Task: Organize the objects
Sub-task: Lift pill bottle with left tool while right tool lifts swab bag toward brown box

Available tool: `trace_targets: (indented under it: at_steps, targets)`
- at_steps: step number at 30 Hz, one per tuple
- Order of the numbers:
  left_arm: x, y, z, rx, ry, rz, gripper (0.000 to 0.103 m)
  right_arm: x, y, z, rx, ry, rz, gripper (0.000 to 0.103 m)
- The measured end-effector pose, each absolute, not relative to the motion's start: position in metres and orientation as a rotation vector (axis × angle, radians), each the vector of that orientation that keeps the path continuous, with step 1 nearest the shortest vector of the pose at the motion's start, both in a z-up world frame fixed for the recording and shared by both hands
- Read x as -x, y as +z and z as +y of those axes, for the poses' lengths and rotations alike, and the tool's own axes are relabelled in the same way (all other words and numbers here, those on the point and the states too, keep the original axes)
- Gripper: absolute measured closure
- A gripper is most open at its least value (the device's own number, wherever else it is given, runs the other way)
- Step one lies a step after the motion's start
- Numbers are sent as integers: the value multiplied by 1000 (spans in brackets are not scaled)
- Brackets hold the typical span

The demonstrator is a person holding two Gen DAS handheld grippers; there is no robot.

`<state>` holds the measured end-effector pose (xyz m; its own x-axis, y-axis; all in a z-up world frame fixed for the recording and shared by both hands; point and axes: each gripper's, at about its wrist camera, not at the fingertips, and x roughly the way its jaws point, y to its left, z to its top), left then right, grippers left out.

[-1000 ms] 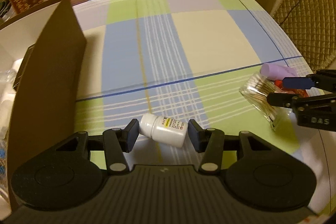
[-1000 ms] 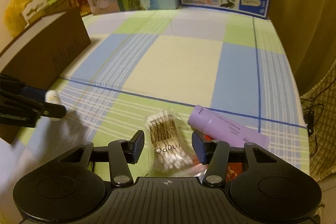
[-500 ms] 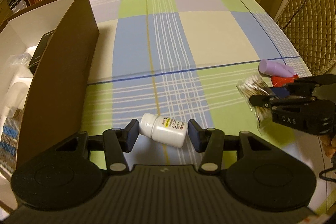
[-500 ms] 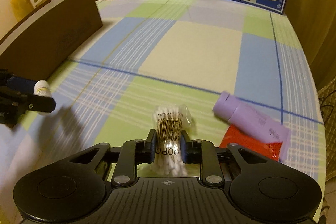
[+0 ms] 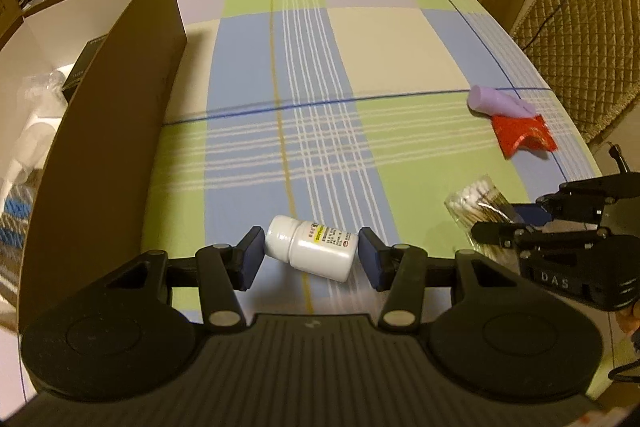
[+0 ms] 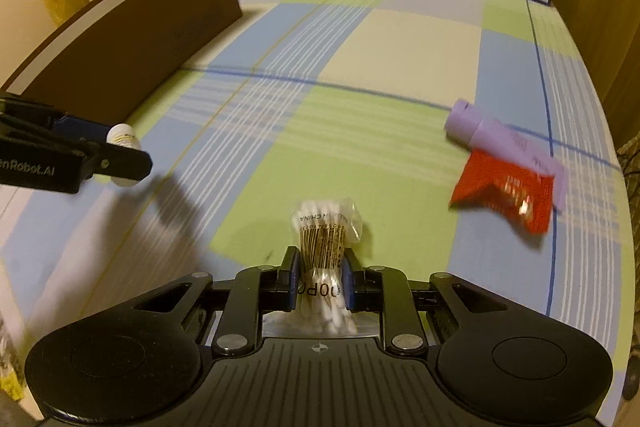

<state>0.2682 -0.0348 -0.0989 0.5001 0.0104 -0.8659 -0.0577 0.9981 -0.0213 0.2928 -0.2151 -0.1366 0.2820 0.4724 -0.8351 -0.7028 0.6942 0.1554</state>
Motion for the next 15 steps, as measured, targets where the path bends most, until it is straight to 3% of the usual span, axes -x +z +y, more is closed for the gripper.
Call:
trace_targets:
  at_steps: [15]
  targets:
    - [-215,-82,-33,107,32,1032,57,-256,-118,-225,223,850,1058,87]
